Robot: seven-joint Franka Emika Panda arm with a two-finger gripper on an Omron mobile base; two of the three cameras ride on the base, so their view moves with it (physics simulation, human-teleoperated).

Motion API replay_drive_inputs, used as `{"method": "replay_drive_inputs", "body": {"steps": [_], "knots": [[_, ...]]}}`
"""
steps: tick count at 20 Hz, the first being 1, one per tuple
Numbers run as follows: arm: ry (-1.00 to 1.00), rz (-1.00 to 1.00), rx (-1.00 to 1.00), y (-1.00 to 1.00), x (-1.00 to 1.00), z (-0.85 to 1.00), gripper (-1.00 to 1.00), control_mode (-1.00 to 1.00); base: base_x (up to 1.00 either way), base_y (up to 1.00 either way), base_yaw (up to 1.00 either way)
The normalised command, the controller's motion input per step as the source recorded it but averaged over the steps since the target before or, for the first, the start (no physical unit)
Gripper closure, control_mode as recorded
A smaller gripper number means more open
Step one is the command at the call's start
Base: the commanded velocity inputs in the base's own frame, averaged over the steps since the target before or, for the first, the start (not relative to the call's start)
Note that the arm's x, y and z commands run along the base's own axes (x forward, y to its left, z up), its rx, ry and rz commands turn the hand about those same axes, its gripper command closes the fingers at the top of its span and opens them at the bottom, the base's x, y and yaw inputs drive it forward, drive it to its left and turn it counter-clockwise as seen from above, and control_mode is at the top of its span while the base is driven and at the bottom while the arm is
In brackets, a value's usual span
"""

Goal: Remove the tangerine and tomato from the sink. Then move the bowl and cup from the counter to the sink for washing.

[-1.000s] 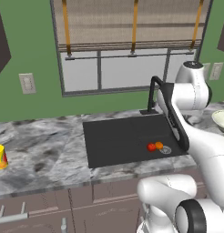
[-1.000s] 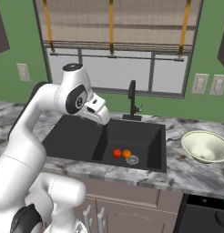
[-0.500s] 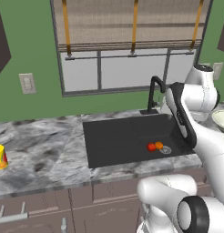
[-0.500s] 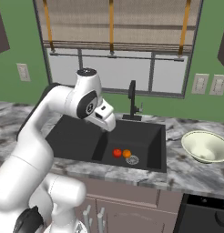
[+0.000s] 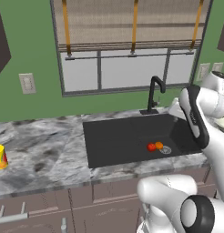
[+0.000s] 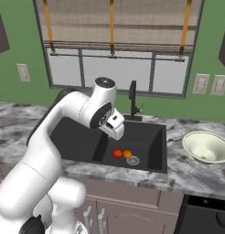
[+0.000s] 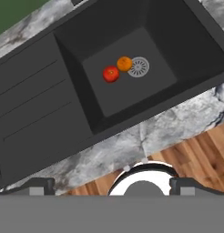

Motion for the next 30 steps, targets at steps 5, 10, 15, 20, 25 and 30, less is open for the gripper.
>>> {"method": "replay_drive_inputs", "body": {"steps": [5, 10, 15, 20, 25, 30], "knots": [[-0.10, 0.00, 0.00, -0.14, 0.00, -0.19, -1.00, -1.00, 0.00, 0.00, 0.00], [-0.03, 0.00, 0.00, -0.14, 0.09, -0.19, -1.00, -1.00, 0.00, 0.00, 0.00], [0.03, 0.00, 0.00, -0.13, 0.24, -0.13, -1.00, -1.00, 0.00, 0.00, 0.00], [0.10, 0.00, 0.01, -0.12, 0.31, -0.09, -1.00, -1.00, 0.00, 0.00, 0.00], [0.11, 0.05, 0.01, -0.15, 0.31, -0.11, -1.00, -1.00, 0.00, 0.00, 0.00], [0.06, 0.09, 0.01, -0.17, 0.20, -0.19, -1.00, -1.00, 0.00, 0.00, 0.00]]}}
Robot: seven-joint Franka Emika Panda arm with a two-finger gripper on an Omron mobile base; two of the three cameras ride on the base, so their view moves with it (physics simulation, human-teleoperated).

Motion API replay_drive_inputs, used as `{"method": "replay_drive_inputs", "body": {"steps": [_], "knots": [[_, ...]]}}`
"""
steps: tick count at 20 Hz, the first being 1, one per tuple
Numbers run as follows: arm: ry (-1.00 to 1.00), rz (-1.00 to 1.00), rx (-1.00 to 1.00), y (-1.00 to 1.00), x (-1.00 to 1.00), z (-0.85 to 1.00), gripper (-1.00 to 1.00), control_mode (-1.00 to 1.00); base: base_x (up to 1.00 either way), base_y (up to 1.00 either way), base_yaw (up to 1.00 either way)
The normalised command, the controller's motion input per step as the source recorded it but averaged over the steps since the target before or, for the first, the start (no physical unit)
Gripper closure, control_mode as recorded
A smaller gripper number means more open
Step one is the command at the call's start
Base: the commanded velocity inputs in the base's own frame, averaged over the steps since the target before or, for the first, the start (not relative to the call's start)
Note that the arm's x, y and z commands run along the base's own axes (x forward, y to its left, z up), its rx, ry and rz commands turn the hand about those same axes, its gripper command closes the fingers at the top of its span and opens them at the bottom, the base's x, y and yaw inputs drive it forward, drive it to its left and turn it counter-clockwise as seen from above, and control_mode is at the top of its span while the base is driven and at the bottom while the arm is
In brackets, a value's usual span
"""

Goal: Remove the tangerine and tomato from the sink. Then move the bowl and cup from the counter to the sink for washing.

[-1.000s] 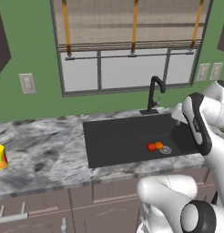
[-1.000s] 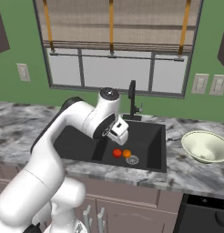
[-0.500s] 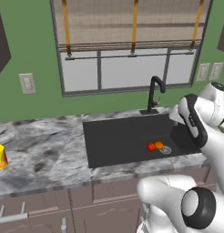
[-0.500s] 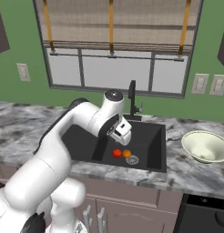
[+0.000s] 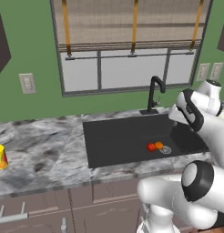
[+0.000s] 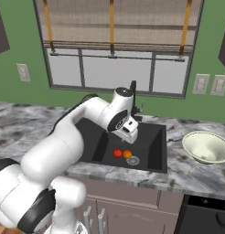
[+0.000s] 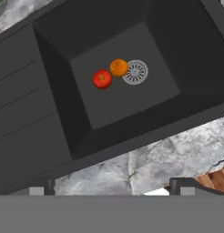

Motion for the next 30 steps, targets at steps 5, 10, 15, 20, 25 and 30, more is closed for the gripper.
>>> {"method": "replay_drive_inputs", "body": {"steps": [5, 10, 15, 20, 25, 30], "knots": [[0.00, 0.11, 0.00, -0.10, 0.12, -0.33, -1.00, -1.00, 0.00, 0.00, 0.00], [-0.03, 0.07, 0.00, -0.03, 0.16, -0.32, -1.00, -1.00, 0.00, 0.00, 0.00], [0.00, 0.01, 0.00, 0.00, 0.27, -0.23, -1.00, -1.00, 0.00, 0.00, 0.00], [0.04, 0.00, 0.00, 0.00, 0.34, -0.15, -1.00, -1.00, 0.00, 0.00, 0.00], [0.09, 0.00, 0.00, -0.01, 0.31, -0.16, -1.00, -1.00, 0.00, 0.00, 0.00], [0.09, 0.00, 0.01, -0.04, 0.32, -0.14, -1.00, -1.00, 0.00, 0.00, 0.00]]}}
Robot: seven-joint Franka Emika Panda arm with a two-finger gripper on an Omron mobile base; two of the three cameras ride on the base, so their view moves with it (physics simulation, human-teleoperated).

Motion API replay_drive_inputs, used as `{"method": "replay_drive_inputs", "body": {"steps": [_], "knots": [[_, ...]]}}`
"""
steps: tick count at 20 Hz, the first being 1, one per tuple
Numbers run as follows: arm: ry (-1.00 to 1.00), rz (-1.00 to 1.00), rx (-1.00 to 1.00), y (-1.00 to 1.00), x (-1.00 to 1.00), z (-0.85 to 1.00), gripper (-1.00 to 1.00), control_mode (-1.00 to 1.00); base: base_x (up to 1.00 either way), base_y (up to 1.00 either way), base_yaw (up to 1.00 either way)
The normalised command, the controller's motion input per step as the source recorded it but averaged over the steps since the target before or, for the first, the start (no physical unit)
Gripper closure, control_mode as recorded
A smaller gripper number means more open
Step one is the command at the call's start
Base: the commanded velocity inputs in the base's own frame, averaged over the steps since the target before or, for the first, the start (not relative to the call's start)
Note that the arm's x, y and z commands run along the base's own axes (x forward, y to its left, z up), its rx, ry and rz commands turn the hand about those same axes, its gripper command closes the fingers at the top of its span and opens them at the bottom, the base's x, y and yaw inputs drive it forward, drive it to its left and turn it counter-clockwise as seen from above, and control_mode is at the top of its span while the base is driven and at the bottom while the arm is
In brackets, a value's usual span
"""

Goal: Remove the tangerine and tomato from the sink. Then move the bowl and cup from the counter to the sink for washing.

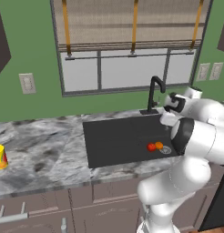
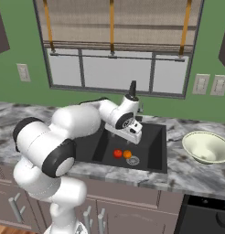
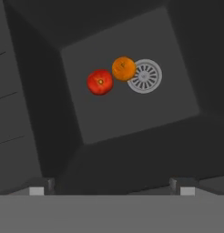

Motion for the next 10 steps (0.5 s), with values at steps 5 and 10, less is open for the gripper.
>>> {"method": "replay_drive_inputs", "body": {"steps": [5, 10], "knots": [[0.10, 0.00, 0.01, -0.10, 0.27, -0.16, -1.00, -1.00, 0.00, 0.00, 0.00], [0.07, 0.00, 0.02, -0.11, 0.23, -0.19, -1.00, -1.00, 0.00, 0.00, 0.00]]}}
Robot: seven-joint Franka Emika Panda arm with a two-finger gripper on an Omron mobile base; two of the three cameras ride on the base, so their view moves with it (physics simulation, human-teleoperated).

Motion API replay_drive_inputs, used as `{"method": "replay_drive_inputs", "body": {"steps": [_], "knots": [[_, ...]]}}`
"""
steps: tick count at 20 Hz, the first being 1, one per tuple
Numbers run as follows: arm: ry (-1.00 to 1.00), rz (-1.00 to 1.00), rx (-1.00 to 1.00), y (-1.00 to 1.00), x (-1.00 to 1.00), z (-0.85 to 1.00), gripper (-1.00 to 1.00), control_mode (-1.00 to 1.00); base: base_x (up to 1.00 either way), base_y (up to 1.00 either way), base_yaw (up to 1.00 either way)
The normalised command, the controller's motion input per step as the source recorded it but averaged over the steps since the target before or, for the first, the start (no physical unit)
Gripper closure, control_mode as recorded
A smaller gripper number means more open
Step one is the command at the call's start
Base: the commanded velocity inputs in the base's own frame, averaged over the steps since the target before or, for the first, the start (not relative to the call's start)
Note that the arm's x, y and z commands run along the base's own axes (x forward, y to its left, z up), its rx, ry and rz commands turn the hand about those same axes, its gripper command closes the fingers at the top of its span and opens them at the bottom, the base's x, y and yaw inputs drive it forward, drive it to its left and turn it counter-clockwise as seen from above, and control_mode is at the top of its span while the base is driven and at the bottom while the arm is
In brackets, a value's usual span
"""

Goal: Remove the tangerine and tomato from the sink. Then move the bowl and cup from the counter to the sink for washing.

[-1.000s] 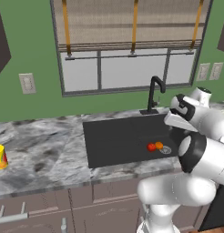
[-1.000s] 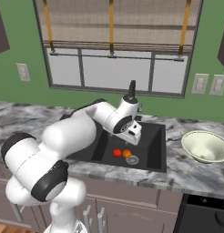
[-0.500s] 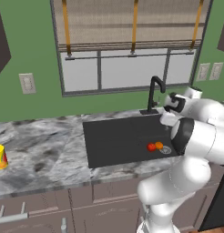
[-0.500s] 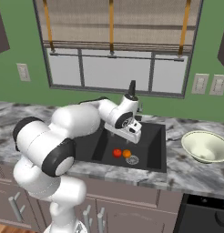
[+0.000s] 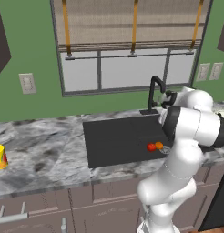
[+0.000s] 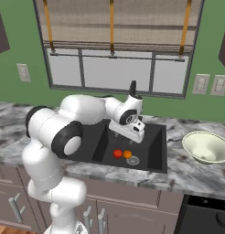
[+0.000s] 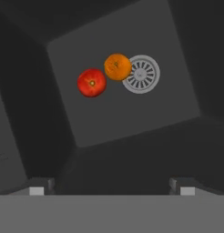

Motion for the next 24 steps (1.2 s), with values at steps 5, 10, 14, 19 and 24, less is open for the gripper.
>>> {"method": "replay_drive_inputs", "body": {"steps": [5, 10, 14, 19, 24], "knots": [[0.01, 0.00, 0.03, -0.10, 0.21, -0.21, -1.00, -1.00, 0.00, 0.00, 0.00], [0.00, -0.01, 0.04, -0.07, 0.25, -0.21, -1.00, -1.00, 0.00, 0.00, 0.00], [0.00, -0.13, 0.00, -0.07, 0.23, -0.29, -1.00, -1.00, 0.00, 0.00, 0.00], [0.00, -0.08, 0.00, -0.08, 0.22, -0.28, -1.00, -1.00, 0.00, 0.00, 0.00], [0.00, -0.05, 0.00, -0.05, 0.18, -0.23, -1.00, -1.00, 0.00, 0.00, 0.00]]}}
